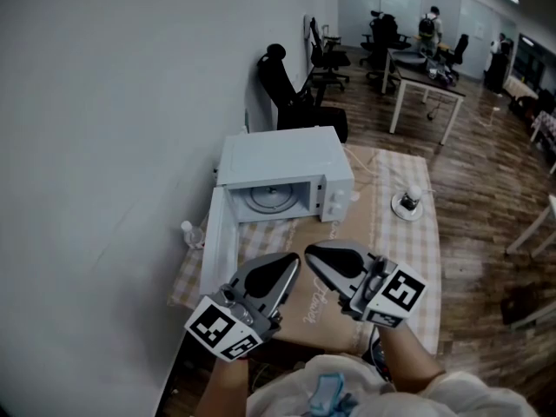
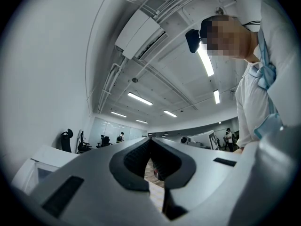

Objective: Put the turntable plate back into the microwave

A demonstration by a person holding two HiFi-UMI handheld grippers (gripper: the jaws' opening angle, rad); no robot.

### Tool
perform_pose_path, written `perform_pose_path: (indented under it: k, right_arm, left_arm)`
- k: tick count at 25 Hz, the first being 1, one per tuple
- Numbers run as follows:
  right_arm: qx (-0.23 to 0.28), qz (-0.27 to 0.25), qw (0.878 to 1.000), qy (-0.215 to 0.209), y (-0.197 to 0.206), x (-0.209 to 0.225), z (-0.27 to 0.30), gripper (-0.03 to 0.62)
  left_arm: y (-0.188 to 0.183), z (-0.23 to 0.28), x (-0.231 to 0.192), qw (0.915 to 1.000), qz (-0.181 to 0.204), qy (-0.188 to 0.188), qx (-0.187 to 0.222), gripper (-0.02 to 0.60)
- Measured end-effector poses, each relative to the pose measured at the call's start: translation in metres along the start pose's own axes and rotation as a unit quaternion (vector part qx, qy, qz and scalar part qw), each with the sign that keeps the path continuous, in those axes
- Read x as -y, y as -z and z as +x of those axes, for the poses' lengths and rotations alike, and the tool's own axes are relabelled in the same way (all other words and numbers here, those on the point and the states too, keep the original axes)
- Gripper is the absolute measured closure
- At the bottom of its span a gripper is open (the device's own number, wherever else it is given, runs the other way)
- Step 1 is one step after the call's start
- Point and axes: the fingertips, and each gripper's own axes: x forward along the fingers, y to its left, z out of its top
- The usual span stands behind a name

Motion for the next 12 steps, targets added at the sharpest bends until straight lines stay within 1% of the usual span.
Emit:
perform_pose_path:
  k: [5,8,12]
  right_arm:
    - [-0.013,-0.001,1.000,0.004,0.0030,0.0026,-0.0018,0.556]
    - [-0.014,0.014,1.000,0.003,0.0054,0.0020,-0.0056,0.557]
    - [-0.013,0.010,1.000,-0.008,-0.0002,0.0002,-0.0095,0.562]
  left_arm:
    - [-0.0016,-0.0003,0.0002,1.0000,0.004,0.000,-0.003,0.581]
    - [0.0021,-0.0009,0.0031,1.0000,-0.001,0.003,-0.005,0.580]
    - [0.0008,0.0047,0.0086,0.9998,0.013,0.013,-0.007,0.581]
